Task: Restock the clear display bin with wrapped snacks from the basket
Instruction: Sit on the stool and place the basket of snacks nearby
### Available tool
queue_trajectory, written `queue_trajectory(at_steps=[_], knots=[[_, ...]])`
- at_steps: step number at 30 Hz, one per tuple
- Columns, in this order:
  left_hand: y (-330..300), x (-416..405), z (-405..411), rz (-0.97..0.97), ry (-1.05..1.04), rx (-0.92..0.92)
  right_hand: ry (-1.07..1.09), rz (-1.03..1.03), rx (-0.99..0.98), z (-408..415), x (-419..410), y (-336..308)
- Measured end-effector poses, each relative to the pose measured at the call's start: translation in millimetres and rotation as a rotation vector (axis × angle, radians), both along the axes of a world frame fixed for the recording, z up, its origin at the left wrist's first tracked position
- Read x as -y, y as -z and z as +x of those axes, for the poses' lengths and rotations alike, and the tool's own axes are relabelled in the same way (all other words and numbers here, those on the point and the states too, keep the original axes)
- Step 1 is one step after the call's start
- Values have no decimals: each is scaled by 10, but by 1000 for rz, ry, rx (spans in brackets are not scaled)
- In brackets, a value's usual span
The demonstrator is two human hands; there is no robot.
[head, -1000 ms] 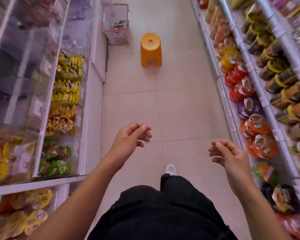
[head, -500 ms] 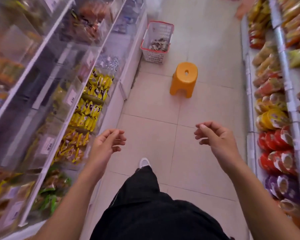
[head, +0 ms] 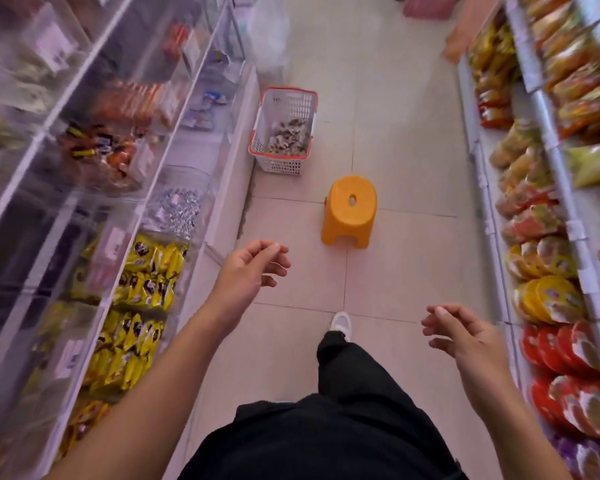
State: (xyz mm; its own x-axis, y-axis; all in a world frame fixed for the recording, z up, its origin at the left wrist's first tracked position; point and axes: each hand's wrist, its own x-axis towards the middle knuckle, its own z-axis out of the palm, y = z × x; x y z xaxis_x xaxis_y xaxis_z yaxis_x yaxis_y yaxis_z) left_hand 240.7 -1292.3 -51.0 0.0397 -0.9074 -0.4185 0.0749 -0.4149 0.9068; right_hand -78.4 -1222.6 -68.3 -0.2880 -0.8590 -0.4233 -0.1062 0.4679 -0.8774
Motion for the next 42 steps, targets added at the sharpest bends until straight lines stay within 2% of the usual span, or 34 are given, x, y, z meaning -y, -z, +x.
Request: queue_trajectory(at_steps=[4,11,18,22,28,36,42], knots=[[-94,716,-35,11,-65,28,-109,-10,26,-10,1076,-90],[-194,1502,418,17,-285,71,-467,-102,57,537,2959,-369],[147,2316,1109,49,-460,38,-581,-94,61,1385,4408,-185],[188,3036,1442,74,-426,36,-581,-72,27,1674,5056,-237],[-59,4239,1673,10,-321,10,-449,-62,20,1633,5707,-396],[18,5630,1432,0,-185,-24,-309,-16,7,1456,6421,-132],[183,6380,1365,60,-202,11,-378,63,22,1608,7414,70]])
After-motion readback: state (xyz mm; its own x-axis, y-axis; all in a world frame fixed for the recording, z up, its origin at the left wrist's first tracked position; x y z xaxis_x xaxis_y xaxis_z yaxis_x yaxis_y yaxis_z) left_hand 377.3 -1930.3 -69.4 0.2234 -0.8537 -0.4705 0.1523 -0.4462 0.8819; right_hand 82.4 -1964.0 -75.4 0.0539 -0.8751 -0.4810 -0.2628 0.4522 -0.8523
